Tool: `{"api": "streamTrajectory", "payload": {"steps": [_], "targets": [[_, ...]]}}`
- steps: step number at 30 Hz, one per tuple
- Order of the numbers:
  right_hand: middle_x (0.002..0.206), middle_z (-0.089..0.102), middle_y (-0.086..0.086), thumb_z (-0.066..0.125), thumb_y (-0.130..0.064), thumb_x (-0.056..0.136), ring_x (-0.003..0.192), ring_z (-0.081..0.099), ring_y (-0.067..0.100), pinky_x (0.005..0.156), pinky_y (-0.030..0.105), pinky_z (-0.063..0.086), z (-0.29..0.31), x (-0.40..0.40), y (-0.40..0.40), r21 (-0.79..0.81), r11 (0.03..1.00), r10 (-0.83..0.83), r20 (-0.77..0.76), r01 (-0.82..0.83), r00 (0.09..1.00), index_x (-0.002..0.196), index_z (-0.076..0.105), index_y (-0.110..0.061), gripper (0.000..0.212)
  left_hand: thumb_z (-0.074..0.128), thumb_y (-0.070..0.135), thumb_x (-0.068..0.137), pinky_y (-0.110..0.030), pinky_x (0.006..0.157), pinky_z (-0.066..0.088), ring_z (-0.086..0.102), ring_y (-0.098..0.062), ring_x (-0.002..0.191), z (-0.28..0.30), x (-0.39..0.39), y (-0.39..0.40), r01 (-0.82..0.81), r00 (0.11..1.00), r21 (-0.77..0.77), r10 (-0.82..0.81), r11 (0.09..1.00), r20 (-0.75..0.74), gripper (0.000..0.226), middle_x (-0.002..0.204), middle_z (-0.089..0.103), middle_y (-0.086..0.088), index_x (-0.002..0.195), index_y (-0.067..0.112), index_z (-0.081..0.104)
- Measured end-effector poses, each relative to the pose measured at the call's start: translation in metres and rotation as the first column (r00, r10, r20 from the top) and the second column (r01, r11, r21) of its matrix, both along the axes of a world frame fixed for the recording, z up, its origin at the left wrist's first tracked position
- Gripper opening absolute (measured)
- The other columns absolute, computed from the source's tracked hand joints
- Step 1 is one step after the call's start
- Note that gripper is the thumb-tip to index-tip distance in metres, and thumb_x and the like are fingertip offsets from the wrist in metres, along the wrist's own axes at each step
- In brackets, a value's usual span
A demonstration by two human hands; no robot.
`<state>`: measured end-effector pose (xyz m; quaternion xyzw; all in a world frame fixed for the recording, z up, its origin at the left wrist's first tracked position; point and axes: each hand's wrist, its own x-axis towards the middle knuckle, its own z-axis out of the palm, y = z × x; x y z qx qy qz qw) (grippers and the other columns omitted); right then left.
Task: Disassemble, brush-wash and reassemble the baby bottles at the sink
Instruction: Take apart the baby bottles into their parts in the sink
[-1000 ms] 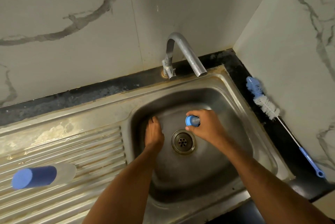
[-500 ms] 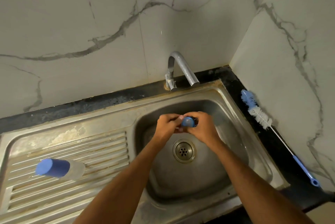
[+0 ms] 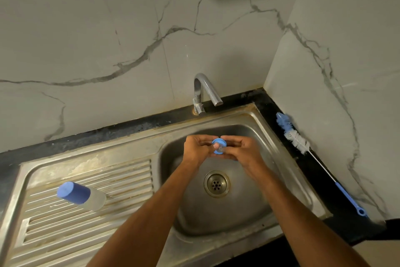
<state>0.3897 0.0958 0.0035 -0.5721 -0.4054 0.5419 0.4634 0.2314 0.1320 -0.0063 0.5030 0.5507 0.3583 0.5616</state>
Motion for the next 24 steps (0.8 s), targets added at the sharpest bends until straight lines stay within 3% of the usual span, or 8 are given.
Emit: {"api": "streamTrajectory", "payload": {"steps": [5, 10, 14, 17, 19, 21, 24], "targets": [[0.088, 0.076, 0.007, 0.085, -0.015, 0.075, 0.082, 0.075, 0.020, 0.068, 0.037, 0.063, -0.001, -0.003, -0.010, 0.123, 0.992, -0.032, 0.131, 0.016, 0.991, 0.098, 0.074, -0.009, 0.026, 0.081, 0.005, 0.081, -0.038, 0.074, 0.064, 0.076, -0.021, 0.085, 0.005, 0.006, -0.009, -0.033, 0.999, -0.014, 0.033, 0.999, -0.004, 0.021, 0.094, 0.078, -0.008, 0.103, 0.006, 0.079], [0.082, 0.074, 0.008, 0.087, -0.021, 0.075, 0.073, 0.074, 0.018, 0.062, 0.038, 0.063, -0.003, -0.004, -0.009, 0.156, 0.987, -0.066, 0.268, 0.025, 0.961, 0.093, 0.072, -0.007, 0.027, 0.080, -0.002, 0.080, -0.034, 0.072, 0.064, 0.076, -0.019, 0.082, 0.011, 0.012, -0.013, -0.052, 0.998, -0.042, 0.050, 0.998, -0.035, 0.021, 0.088, 0.079, -0.005, 0.098, 0.009, 0.081], [0.081, 0.068, 0.000, 0.085, -0.020, 0.076, 0.070, 0.070, 0.013, 0.054, 0.025, 0.059, -0.004, -0.004, -0.009, 0.157, 0.987, -0.105, 0.427, 0.041, 0.898, 0.091, 0.064, -0.012, 0.027, 0.077, -0.006, 0.079, -0.029, 0.071, 0.063, 0.076, -0.016, 0.082, 0.015, 0.018, -0.017, -0.025, 0.998, -0.009, 0.025, 1.000, -0.054, 0.023, 0.087, 0.079, -0.002, 0.095, 0.011, 0.081], [0.084, 0.064, 0.001, 0.080, -0.012, 0.079, 0.073, 0.068, 0.013, 0.050, 0.025, 0.058, -0.005, -0.001, -0.010, 0.142, 0.986, -0.149, 0.483, 0.091, 0.863, 0.090, 0.060, -0.010, 0.023, 0.084, 0.000, 0.075, -0.027, 0.077, 0.062, 0.075, -0.012, 0.083, 0.017, 0.028, -0.020, 0.047, 0.990, 0.049, -0.040, 0.998, -0.135, 0.019, 0.085, 0.078, 0.001, 0.088, 0.013, 0.081], [0.085, 0.065, 0.003, 0.078, -0.010, 0.081, 0.074, 0.068, 0.014, 0.048, 0.022, 0.056, -0.005, 0.002, -0.009, 0.119, 0.991, -0.119, 0.489, 0.069, 0.864, 0.089, 0.062, -0.008, 0.018, 0.087, 0.006, 0.074, -0.024, 0.079, 0.060, 0.074, -0.010, 0.083, 0.016, 0.032, -0.018, 0.009, 0.982, 0.044, 0.000, 0.999, -0.188, 0.015, 0.082, 0.078, 0.002, 0.085, 0.015, 0.081], [0.081, 0.068, 0.004, 0.079, -0.011, 0.081, 0.071, 0.069, 0.015, 0.049, 0.023, 0.057, -0.004, 0.005, -0.009, 0.121, 0.993, -0.071, 0.472, 0.015, 0.879, 0.087, 0.065, -0.006, 0.015, 0.087, 0.006, 0.074, -0.028, 0.079, 0.062, 0.075, -0.014, 0.084, 0.013, 0.031, -0.016, -0.071, 0.987, -0.033, 0.065, 0.997, -0.150, 0.014, 0.083, 0.078, -0.001, 0.084, 0.014, 0.081], [0.079, 0.072, 0.004, 0.078, -0.011, 0.082, 0.069, 0.072, 0.019, 0.057, 0.036, 0.062, -0.001, 0.007, -0.009, 0.139, 0.990, -0.030, 0.465, -0.039, 0.885, 0.087, 0.072, -0.008, 0.008, 0.084, 0.005, 0.079, -0.039, 0.075, 0.064, 0.076, -0.025, 0.083, 0.015, 0.026, -0.019, -0.089, 0.996, -0.133, 0.087, 0.987, -0.017, 0.012, 0.088, 0.077, -0.011, 0.089, 0.007, 0.078]]}}
